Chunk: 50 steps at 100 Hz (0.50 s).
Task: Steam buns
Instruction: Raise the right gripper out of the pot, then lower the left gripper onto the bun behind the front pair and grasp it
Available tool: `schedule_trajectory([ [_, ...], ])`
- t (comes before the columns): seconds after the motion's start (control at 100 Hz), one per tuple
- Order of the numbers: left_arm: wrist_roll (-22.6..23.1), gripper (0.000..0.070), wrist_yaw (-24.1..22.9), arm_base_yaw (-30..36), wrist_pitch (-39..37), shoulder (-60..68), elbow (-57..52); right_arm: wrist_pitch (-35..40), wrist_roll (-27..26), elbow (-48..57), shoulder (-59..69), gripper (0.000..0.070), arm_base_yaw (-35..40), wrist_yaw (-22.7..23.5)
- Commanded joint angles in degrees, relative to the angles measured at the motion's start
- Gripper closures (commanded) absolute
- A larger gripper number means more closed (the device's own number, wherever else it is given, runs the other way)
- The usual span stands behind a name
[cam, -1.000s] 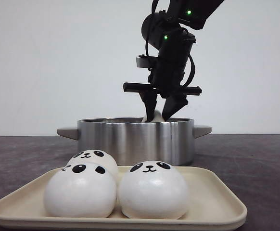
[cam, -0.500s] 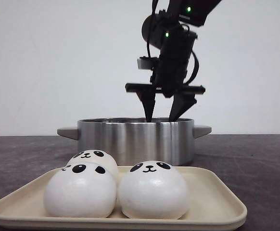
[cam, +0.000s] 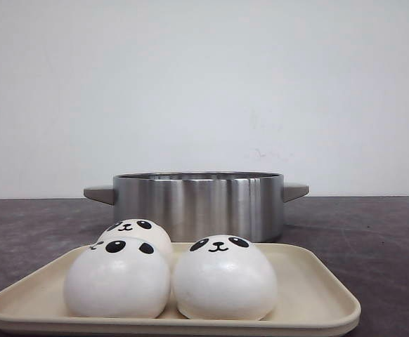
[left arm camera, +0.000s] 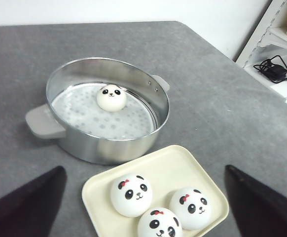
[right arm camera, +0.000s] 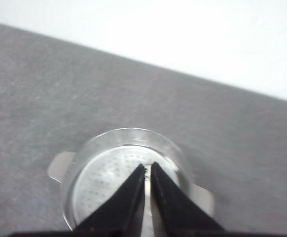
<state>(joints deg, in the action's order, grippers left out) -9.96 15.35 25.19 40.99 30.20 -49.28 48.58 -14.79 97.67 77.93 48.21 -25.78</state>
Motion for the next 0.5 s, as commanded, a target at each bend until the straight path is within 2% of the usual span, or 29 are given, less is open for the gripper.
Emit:
schedule_trajectory([
  [0.0,-3.85,0.0153,-0.55,0.61,-0.31,2.56,-0.59,2.69,0.55,0.94,-1.92,0.0693,2.12,-3.37],
  [0.14,-6.47,0.0125,-0.26,2.16,0.22,11.10,-0.59,8.39,0.52,0.92,-8.11,0.0693,6.58,-8.20],
  [0.25,-6.56,0.0010,-0.31,4.33,-0.20,19.54,-0.59,9.44,0.52,0.92,-11.80,0.0693,8.87,-10.03],
  [0.49,-6.19,0.0008,-0.37,7.76,-4.74,36.94,-0.61,9.40,0.52,0.92,-16.68,0.0693,9.75,-11.80],
])
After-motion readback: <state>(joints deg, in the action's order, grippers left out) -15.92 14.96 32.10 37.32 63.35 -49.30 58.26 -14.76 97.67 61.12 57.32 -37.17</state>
